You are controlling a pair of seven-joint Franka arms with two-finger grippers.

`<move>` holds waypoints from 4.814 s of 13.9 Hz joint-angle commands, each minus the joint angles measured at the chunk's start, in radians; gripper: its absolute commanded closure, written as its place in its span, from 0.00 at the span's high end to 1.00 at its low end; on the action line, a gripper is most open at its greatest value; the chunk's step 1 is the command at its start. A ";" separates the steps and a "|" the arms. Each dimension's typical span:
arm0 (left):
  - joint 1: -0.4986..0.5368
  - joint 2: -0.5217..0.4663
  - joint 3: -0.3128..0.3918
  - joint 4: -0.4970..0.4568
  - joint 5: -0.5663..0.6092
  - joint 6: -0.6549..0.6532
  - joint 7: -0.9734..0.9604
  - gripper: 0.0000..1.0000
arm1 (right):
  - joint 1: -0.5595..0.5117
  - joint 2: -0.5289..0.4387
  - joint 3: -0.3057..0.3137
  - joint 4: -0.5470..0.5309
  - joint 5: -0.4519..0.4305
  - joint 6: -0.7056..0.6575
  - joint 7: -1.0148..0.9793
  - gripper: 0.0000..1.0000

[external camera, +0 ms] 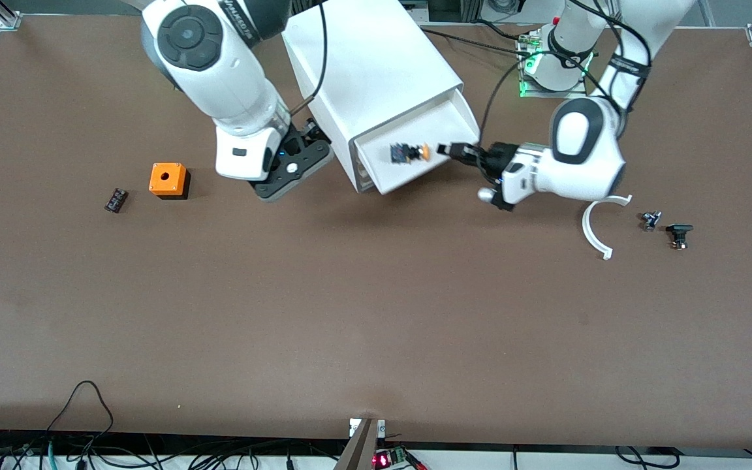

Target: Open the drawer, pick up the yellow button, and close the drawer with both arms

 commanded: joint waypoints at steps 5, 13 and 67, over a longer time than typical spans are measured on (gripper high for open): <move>0.008 -0.018 0.015 0.026 0.054 0.130 0.018 1.00 | 0.109 0.164 0.049 0.147 -0.016 0.169 -0.292 1.00; 0.127 -0.188 0.133 0.126 0.352 0.195 0.018 1.00 | 0.263 0.350 0.044 0.329 -0.106 0.207 -0.314 1.00; -0.265 -0.140 -0.069 -0.029 1.076 0.543 -1.723 1.00 | -0.441 0.023 -0.183 -0.808 -0.255 0.896 0.030 0.34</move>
